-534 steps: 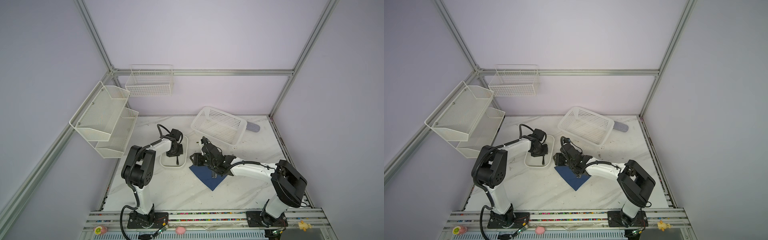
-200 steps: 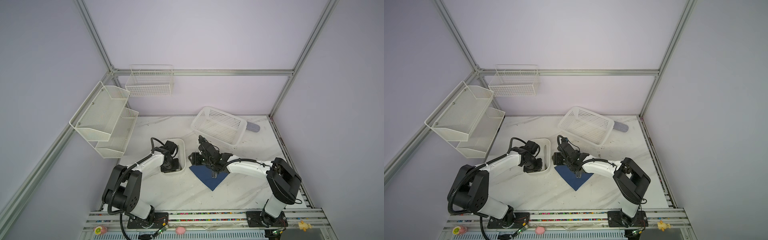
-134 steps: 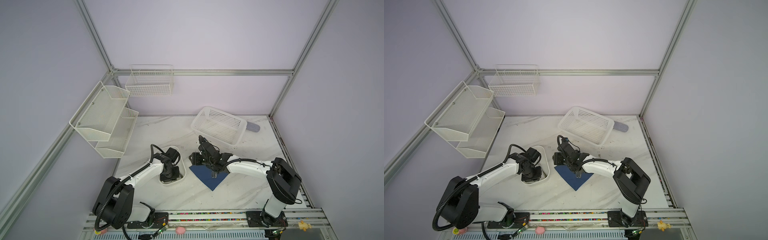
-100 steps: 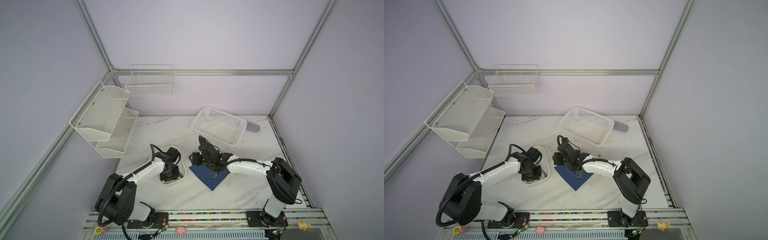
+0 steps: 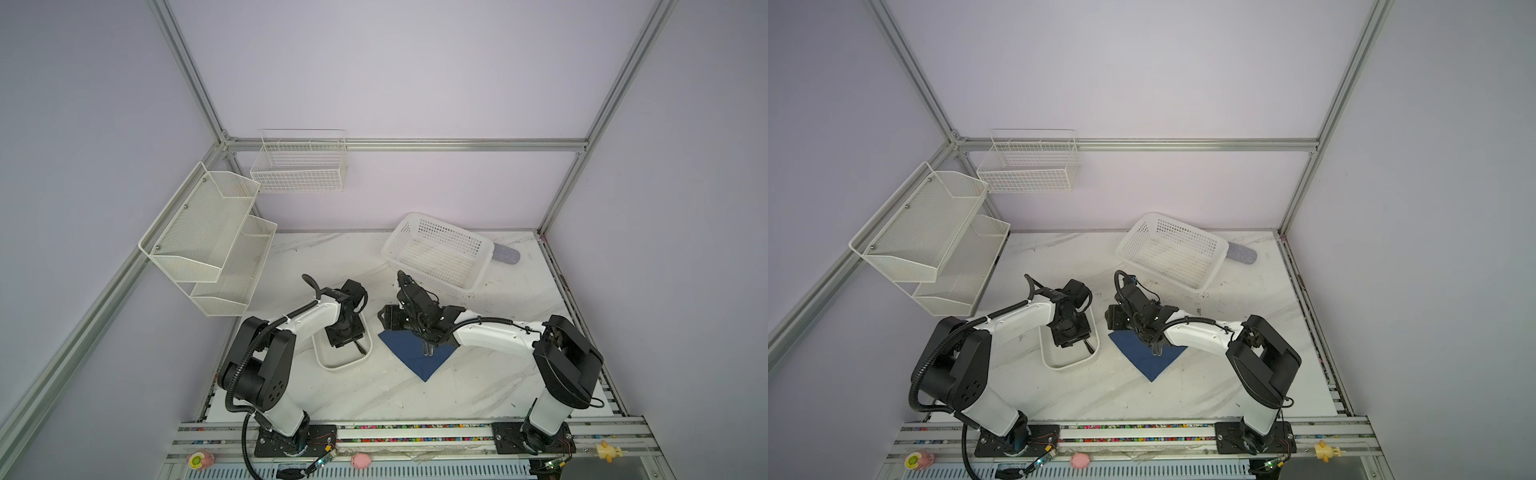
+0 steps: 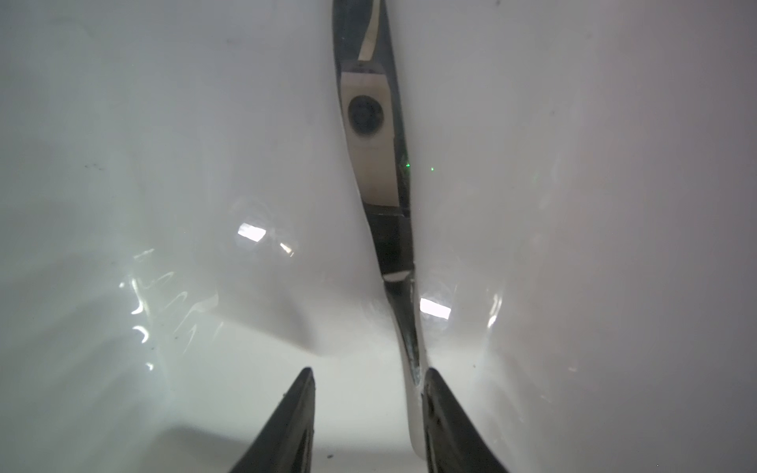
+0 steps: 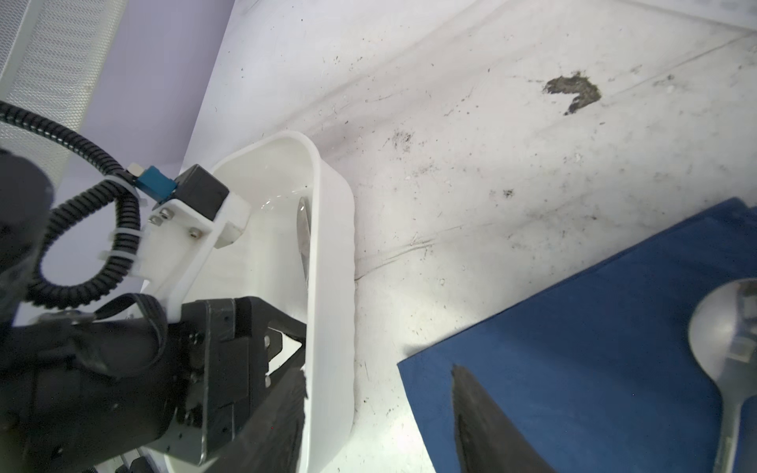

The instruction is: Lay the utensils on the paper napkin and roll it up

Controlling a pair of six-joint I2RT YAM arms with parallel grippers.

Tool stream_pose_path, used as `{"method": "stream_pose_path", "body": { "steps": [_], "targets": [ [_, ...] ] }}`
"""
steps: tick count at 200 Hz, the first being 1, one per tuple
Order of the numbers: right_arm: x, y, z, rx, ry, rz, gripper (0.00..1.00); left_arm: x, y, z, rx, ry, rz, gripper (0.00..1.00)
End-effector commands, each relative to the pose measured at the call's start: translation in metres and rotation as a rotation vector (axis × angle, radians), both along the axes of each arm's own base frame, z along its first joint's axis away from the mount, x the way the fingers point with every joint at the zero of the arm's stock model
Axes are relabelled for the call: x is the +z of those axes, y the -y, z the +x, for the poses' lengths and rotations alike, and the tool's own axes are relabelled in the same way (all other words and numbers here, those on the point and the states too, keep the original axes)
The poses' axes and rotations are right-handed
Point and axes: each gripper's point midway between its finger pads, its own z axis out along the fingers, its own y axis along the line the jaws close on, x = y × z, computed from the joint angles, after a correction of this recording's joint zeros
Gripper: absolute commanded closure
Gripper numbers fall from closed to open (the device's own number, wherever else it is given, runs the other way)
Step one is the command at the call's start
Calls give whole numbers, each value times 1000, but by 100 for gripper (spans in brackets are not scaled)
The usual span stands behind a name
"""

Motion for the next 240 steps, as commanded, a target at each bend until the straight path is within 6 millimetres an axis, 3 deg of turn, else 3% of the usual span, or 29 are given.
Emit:
{"method": "stream_pose_path", "body": {
  "steps": [1,43,82,144,209,240],
  "targets": [
    [0,3,-1,-1,8,-9,41,14,11,29,51,51,-58,59],
    [-3,4,0,-3,7,-17,41,1,18,25,66,-23,-86,62],
    [-5,6,1,-7,9,-26,41,-6,8,16,100,-52,-37,68],
    [-8,5,0,-2,5,-32,41,-30,2,12,86,-107,1,85],
    [-7,7,0,-6,9,-32,41,-36,2,13,63,-112,6,81],
    [-5,6,0,-5,11,-28,41,-37,7,12,78,-100,-33,85]
  ]
}}
